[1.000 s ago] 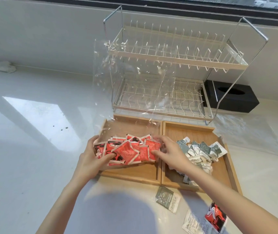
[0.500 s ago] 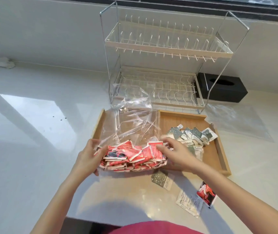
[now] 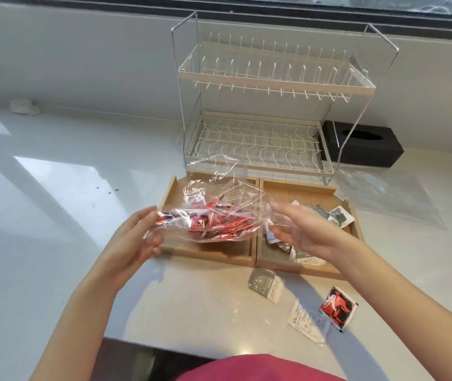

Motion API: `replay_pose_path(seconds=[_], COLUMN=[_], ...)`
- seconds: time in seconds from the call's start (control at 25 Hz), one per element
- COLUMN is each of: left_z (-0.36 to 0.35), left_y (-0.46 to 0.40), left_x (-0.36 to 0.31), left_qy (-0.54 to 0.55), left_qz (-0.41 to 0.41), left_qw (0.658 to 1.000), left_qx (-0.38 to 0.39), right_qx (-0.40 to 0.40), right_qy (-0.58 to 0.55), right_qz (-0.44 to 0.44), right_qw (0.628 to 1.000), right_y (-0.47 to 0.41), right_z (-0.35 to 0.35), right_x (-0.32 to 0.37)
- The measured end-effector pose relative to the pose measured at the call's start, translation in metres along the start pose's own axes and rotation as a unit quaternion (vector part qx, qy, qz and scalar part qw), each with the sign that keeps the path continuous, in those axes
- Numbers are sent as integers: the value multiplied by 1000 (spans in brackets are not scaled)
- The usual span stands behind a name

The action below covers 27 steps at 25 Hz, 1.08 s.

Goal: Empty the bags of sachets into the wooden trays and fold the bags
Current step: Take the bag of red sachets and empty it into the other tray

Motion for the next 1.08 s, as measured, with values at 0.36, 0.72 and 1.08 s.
replay_pose_path(seconds=[0.36,0.72,1.08], left_z=[-3,-4,-16], left_y=[-8,-18,-13], left_x=[-31,-89,-161], left_qy=[-137,-78,-72], left_qz=[-94,-188,-283], left_qw=[984,977,956], left_qx=[-58,-58,-35], right_qx=[-18,12,43], right_qy=[-59,-84,-105], right_qz=[73,136,226], right_qw=[995,987,968], right_y=[-5,1,17], right_z=[6,-9,-30], right_x=[37,83,152])
Point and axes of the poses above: each hand's wrist, its own y-axis away from the middle knuckle, its own z-axis out of the back of the hand, x = y × z, the point moved 1 cm from there along -y, towards the middle knuckle, and after that the axes turned 12 degrees about x, right-handed, at the moved point
